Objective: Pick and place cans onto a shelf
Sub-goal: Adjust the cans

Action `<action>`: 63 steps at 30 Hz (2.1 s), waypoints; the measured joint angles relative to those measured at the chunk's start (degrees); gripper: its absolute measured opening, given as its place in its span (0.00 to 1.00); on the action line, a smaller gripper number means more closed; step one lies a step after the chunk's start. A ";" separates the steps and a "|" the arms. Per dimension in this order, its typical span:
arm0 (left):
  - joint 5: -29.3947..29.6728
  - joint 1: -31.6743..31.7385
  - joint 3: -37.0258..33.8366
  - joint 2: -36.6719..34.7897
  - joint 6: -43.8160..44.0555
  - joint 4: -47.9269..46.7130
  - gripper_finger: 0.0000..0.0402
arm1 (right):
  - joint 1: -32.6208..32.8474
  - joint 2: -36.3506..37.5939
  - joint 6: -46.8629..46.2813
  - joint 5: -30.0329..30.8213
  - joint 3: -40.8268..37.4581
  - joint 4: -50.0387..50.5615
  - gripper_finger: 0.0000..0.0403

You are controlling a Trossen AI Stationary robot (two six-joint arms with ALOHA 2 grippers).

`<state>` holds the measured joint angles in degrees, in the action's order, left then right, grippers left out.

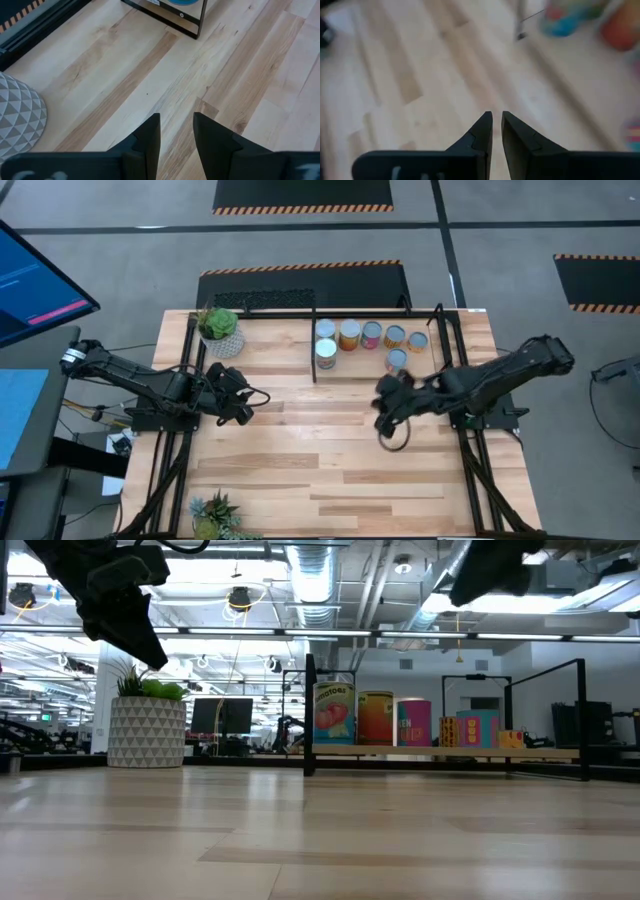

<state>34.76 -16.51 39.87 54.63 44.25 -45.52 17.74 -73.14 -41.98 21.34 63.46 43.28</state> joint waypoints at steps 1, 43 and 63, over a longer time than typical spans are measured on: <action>0.01 -0.02 0.00 0.00 -0.01 -0.02 0.26 | -0.42 1.32 -0.01 1.65 0.00 1.74 0.16; 0.18 0.00 0.00 0.00 2.32 -0.01 0.26 | -55.83 -12.84 74.43 -14.14 0.00 28.28 0.16; 0.62 0.00 0.00 0.00 0.59 -0.02 0.26 | -59.63 -21.67 78.05 -14.09 0.00 28.05 0.16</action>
<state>35.38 -16.51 39.87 54.63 44.84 -45.54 -41.89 -94.81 36.07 7.26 63.46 71.33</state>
